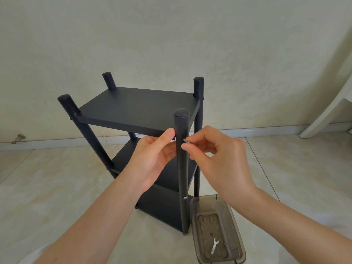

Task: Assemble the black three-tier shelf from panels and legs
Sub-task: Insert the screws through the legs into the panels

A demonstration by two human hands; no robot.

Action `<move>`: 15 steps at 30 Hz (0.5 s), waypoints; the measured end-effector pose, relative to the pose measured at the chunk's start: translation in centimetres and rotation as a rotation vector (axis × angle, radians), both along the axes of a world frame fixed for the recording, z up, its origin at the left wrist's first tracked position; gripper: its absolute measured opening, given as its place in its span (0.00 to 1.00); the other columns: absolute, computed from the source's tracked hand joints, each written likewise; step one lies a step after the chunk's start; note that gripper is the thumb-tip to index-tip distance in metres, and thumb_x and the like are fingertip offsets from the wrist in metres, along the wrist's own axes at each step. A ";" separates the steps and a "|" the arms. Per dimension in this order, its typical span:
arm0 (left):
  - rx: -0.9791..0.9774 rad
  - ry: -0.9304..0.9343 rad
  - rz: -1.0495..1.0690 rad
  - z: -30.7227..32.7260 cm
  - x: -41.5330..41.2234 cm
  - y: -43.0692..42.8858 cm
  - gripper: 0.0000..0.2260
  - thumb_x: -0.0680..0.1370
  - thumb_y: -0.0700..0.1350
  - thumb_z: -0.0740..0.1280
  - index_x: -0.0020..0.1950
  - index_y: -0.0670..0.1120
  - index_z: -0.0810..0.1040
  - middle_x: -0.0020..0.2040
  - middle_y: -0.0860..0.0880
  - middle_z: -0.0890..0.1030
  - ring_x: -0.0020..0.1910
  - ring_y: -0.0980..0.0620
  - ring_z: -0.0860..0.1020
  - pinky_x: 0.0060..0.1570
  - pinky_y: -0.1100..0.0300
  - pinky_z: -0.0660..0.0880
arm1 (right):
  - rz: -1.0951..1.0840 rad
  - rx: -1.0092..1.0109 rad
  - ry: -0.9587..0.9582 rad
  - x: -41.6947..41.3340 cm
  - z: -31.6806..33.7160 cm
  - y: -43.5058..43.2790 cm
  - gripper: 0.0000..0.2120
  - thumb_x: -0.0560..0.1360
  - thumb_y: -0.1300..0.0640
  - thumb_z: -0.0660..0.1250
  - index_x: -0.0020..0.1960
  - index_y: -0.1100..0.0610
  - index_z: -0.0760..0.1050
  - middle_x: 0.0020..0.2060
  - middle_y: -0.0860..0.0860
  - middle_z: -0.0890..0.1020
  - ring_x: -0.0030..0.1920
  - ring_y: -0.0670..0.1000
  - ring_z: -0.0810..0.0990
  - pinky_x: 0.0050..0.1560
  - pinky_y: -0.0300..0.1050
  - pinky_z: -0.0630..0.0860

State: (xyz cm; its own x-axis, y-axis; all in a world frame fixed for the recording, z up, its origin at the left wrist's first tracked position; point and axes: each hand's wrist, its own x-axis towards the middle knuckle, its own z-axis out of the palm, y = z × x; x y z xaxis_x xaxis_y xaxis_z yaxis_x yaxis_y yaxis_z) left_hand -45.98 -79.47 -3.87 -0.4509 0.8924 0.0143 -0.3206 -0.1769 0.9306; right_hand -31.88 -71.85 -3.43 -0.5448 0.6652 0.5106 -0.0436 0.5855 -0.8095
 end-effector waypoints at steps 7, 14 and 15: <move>-0.001 -0.006 0.028 0.1 0.1 0.2 0.12 0.70 0.54 0.72 0.48 0.52 0.89 0.57 0.46 0.86 0.57 0.49 0.84 0.50 0.61 0.80 | -0.079 0.272 -0.030 -0.2 -0.5 0.1 0.02 0.74 0.58 0.74 0.46 0.56 0.82 0.38 0.48 0.83 0.43 0.46 0.79 0.46 0.29 0.76; 0.017 0.004 -0.007 0.0 0.1 0.2 0.10 0.75 0.53 0.70 0.48 0.52 0.88 0.57 0.47 0.86 0.57 0.49 0.84 0.51 0.61 0.80 | 0.008 -0.109 -0.025 -0.4 0.1 0.0 0.07 0.73 0.57 0.75 0.42 0.47 0.78 0.35 0.42 0.83 0.38 0.42 0.83 0.42 0.29 0.76; 0.016 0.004 -0.006 0.0 0.1 0.2 0.09 0.75 0.53 0.69 0.47 0.52 0.88 0.56 0.47 0.86 0.56 0.49 0.84 0.50 0.61 0.80 | 0.015 -0.149 -0.024 -0.5 0.2 0.0 0.07 0.73 0.57 0.75 0.41 0.47 0.78 0.35 0.42 0.83 0.37 0.42 0.83 0.42 0.30 0.77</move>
